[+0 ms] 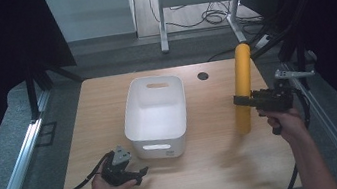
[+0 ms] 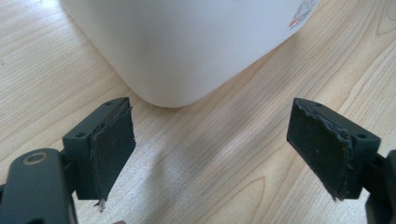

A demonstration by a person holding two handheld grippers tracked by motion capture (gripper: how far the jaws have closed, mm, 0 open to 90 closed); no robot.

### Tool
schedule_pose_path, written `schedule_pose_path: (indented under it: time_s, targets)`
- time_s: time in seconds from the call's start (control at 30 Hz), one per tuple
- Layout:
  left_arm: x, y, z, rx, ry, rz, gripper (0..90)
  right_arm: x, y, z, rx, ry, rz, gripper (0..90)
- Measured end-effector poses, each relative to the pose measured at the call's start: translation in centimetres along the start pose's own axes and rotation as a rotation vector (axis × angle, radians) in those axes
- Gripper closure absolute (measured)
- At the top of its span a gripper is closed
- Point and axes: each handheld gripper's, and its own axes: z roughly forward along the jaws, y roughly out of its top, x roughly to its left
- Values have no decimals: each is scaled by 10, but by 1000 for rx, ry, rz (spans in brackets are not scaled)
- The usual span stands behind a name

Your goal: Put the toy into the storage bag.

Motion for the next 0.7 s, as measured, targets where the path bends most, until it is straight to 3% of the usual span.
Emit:
schedule_pose_path:
  time_s: [0.27,0.33,0.7]
  targets:
    - [0,0,1,0,0,-1,154,10,0,7,-112,-29,19,496]
    - [-1,0,2,3,-2,-2,154,16,-1,12,-156,-58,10,496]
    - [-1,0,2,4,-4,0,154,37,-3,35,-260,-146,-23,493]
